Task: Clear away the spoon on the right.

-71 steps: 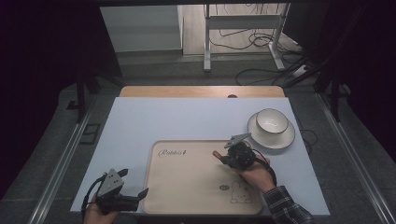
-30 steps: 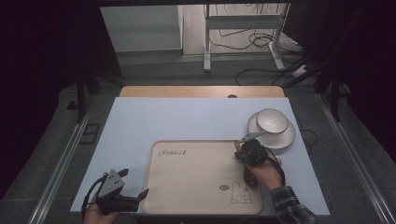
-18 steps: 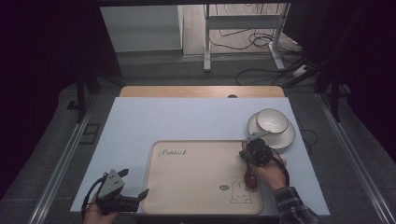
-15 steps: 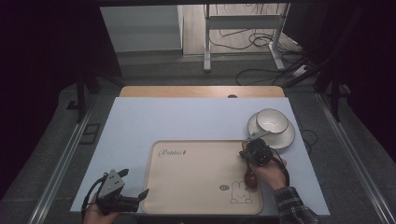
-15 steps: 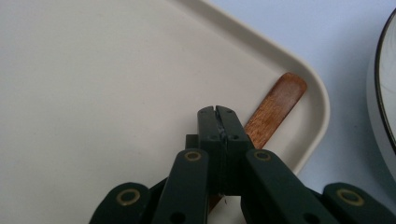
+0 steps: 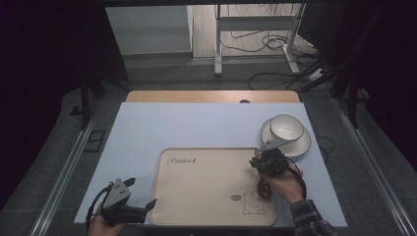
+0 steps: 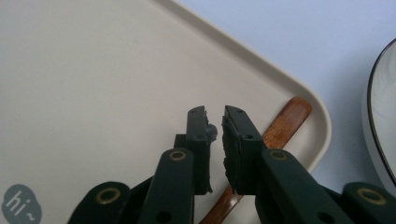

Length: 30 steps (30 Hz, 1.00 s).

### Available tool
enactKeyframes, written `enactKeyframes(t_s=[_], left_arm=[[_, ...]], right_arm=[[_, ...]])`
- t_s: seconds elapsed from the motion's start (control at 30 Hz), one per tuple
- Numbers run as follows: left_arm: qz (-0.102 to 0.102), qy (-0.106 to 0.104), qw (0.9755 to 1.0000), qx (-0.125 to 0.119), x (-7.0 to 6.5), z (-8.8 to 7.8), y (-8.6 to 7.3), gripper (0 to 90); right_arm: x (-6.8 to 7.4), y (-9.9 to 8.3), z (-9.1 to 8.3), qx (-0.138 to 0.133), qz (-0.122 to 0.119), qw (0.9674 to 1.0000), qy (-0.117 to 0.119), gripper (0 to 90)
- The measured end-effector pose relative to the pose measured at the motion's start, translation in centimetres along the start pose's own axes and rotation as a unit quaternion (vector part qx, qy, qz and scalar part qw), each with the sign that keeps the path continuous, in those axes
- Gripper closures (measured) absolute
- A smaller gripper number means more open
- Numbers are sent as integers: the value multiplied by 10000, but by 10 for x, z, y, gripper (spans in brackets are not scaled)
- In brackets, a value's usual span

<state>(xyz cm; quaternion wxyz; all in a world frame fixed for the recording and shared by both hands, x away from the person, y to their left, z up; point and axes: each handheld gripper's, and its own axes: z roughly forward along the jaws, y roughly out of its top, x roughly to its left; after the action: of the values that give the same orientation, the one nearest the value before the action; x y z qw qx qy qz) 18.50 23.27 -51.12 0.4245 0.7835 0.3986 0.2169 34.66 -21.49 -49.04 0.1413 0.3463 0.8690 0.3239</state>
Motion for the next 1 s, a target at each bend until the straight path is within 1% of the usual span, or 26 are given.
enactKeyframes(t_s=[0.2,0.23,0.27,0.33,0.37,0.43,0.53,0.67,0.7,0.77,0.87,0.9,1.0], left_arm=[[-59,-16,10000,-50,1,-1,-1,6],[-82,-28,9999,-79,2,-1,-1,6],[-82,-28,9999,-79,2,-1,-1,6],[-94,-40,9999,-103,2,-2,-1,3],[-100,-45,9999,-114,2,-2,-1,3],[-100,-64,9998,-151,3,-3,-1,0],[-130,-91,9997,-201,3,-4,-2,0],[-187,-116,9994,-271,5,-5,-3,0],[-187,-116,9994,-271,5,-5,-3,0],[-205,-116,9993,-280,5,-5,-3,0],[-206,-103,9994,-266,5,-5,-3,0],[-199,-100,9994,-258,5,-4,-3,0],[-193,-91,9995,-248,5,-4,-2,0]], right_arm=[[4,1,-4,-74,-54,10000,6,746],[6,1,-6,-103,-79,9999,-2,722],[6,1,-6,-103,-79,9999,-2,722],[7,0,-8,-138,-97,9999,-12,693],[7,0,-8,-138,-97,9999,-12,693],[7,-1,-10,-166,-95,9998,-42,659],[8,-2,-12,-179,-79,9998,-48,645],[9,-6,-17,-205,-54,9998,-49,596],[9,-6,-17,-205,-54,9998,-49,596],[11,-8,-20,-231,-65,9997,-53,556],[12,-9,-22,-238,-64,9997,-52,530],[13,-11,-23,-277,-82,9996,-66,509],[14,-13,-25,-291,-88,9995,-78,493]])
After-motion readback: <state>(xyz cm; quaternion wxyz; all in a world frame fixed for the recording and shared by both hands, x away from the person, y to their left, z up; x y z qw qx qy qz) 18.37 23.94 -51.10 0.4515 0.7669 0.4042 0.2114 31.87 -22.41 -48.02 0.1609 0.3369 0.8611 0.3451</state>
